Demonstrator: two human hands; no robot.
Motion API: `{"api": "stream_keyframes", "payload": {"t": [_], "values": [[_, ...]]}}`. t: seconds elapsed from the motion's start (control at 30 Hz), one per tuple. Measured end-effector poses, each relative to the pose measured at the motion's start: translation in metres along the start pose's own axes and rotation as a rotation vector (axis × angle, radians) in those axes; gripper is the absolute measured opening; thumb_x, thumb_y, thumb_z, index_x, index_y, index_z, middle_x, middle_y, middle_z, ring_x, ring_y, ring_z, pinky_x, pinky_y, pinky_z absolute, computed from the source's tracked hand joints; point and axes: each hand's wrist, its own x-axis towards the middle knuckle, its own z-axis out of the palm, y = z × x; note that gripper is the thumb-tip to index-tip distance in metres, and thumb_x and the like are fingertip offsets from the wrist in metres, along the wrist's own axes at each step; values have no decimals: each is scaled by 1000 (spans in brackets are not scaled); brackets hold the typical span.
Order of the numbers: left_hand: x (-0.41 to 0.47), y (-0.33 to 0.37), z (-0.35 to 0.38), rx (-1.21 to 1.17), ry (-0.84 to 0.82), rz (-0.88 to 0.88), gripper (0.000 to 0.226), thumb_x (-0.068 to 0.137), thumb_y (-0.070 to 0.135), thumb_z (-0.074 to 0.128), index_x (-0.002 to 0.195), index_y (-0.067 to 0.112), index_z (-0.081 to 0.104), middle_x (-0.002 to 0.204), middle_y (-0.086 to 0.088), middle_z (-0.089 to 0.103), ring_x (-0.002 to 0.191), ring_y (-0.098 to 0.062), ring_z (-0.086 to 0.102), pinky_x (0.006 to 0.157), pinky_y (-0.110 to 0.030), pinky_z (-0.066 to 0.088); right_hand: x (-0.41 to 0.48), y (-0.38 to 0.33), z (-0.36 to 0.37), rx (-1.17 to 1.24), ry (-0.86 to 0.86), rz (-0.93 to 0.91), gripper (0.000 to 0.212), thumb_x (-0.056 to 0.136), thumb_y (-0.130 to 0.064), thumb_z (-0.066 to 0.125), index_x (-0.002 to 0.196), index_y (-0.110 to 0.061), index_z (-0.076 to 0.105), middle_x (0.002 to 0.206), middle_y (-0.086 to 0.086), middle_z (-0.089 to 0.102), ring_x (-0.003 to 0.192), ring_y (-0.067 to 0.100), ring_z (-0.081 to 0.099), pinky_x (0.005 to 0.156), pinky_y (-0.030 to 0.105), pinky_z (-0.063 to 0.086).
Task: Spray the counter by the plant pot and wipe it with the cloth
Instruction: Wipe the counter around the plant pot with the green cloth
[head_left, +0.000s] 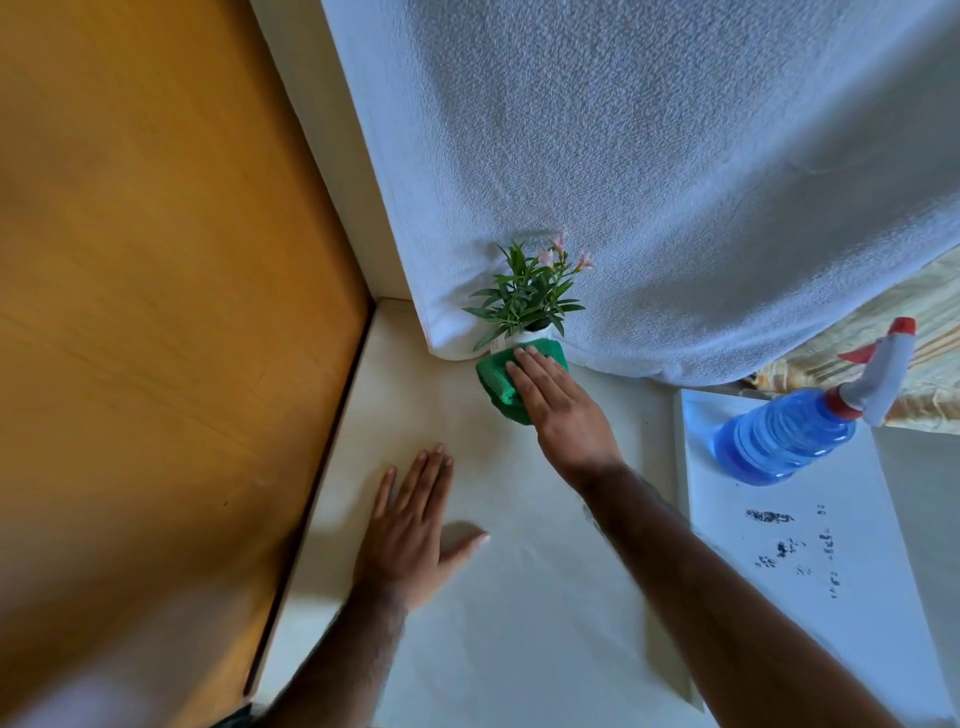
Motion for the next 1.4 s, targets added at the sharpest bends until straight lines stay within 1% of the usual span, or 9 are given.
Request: {"api": "stream_keyframes", "payload": {"t": [0.23, 0.4, 0.53, 0.67, 0.7, 0.8, 0.97, 1.23, 1.4], "values": [[1, -1, -1, -5, -1, -3, 102, 91, 81, 41, 162, 10, 25, 172, -7, 21, 158, -21, 20, 124, -55, 25, -16, 10, 13, -8, -89, 7, 49, 95, -2, 36, 138, 5, 60, 145, 23, 57, 134, 40, 56, 123, 33, 16], [3, 0, -2, 14, -35, -13, 104, 90, 83, 34, 164, 11, 19, 173, -6, 17, 159, -21, 17, 125, -53, 20, 9, 2, -4, 36, 40, -27, 47, 99, -2, 35, 138, 4, 61, 144, 22, 58, 136, 34, 54, 123, 38, 28], [0, 0, -1, 4, -22, -11, 104, 90, 82, 39, 163, 10, 21, 172, -6, 20, 158, -21, 19, 124, -55, 24, 8, 12, 4, 48, -53, -60, 47, 101, -4, 36, 141, 2, 59, 148, 20, 55, 139, 35, 52, 118, 47, 39], [2, -1, 0, -4, 9, -2, 102, 91, 81, 41, 162, 10, 24, 172, -7, 22, 158, -21, 21, 124, -56, 25, -12, 20, 14, 77, -111, 15, 49, 96, -4, 37, 139, 1, 60, 146, 18, 58, 137, 33, 54, 125, 30, 21], [2, -1, 1, -6, 15, 0, 102, 91, 80, 42, 162, 10, 25, 172, -7, 22, 158, -21, 21, 124, -56, 25, -16, 20, 14, 90, -119, 44, 51, 94, -4, 36, 138, 1, 61, 145, 18, 59, 134, 34, 56, 123, 29, 24], [1, -1, 0, -3, 7, 4, 102, 91, 80, 43, 162, 10, 24, 172, -7, 21, 158, -21, 19, 124, -55, 24, -18, 18, 9, 119, -101, 96, 56, 90, -2, 35, 138, 0, 62, 145, 17, 60, 133, 34, 58, 112, 44, 46], [2, -1, -1, 23, -60, -18, 105, 90, 84, 36, 164, 12, 15, 174, -5, 13, 159, -20, 13, 126, -53, 19, 5, 11, -7, 109, 38, 2, 50, 96, 3, 35, 139, 1, 61, 146, 17, 59, 137, 30, 54, 118, 44, 38], [2, 0, 0, -5, 24, 2, 100, 91, 79, 43, 161, 10, 27, 171, -7, 23, 158, -21, 21, 124, -55, 25, -25, 36, 12, 66, -196, 19, 52, 92, -5, 37, 137, -5, 64, 142, 13, 63, 131, 32, 60, 119, 33, 31], [2, -1, -2, 15, -21, -4, 103, 91, 82, 37, 163, 11, 20, 173, -6, 17, 159, -20, 16, 125, -53, 20, -9, 25, -9, 94, -35, -15, 51, 93, 0, 36, 136, -3, 65, 144, 13, 61, 134, 29, 57, 118, 38, 36]]}}
